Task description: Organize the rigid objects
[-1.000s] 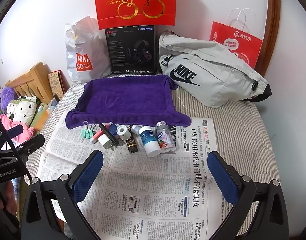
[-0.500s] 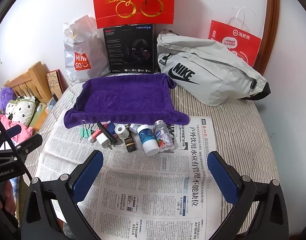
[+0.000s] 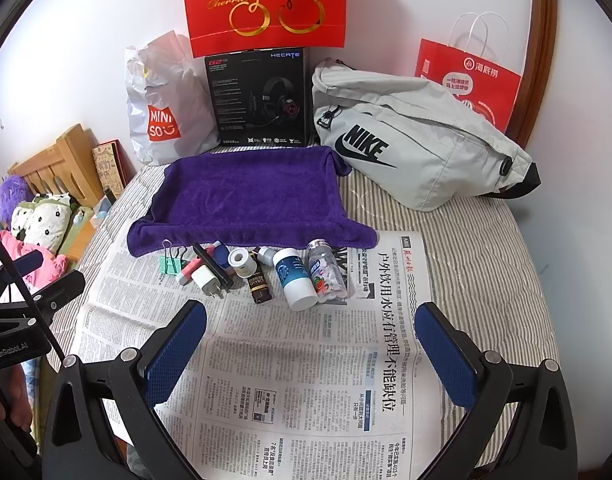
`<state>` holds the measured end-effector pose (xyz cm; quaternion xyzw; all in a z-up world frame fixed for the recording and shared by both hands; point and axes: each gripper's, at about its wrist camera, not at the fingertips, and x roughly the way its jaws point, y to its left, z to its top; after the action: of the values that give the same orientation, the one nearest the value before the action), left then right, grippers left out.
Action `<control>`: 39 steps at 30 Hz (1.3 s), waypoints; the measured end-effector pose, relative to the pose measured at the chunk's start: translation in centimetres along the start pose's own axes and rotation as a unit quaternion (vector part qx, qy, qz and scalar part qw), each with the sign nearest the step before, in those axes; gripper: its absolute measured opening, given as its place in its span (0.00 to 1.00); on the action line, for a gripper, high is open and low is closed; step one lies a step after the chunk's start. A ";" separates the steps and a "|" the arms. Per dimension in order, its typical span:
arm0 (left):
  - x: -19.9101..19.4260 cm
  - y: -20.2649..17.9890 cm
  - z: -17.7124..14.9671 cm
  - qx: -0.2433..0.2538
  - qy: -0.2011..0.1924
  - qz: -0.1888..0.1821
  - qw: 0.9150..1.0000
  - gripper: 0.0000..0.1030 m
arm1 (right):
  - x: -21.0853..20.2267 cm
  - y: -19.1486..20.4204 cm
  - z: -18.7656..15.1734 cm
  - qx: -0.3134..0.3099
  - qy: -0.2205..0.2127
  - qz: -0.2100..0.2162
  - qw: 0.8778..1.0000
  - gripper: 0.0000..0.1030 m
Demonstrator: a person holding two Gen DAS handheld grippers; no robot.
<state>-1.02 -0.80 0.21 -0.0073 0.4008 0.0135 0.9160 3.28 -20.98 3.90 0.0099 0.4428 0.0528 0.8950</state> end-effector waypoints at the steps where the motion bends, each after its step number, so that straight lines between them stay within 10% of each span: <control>1: 0.0 0.0 0.0 0.000 0.000 0.000 1.000 1.00 | 0.0 0.0 0.0 0.000 0.000 0.001 1.000 0.99; 23: 2.3 0.3 0.8 0.009 0.015 0.002 1.000 1.00 | 1.3 -0.5 0.2 0.007 0.000 0.012 1.000 0.99; 39: 16.9 2.3 0.4 0.011 0.100 0.026 0.995 0.99 | 8.4 -2.6 -0.3 0.004 0.054 0.014 0.998 0.99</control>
<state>10.66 1.83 -12.00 0.0119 0.4905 0.0319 0.8708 8.32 -22.74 -3.10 0.0163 0.4906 0.0639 0.8689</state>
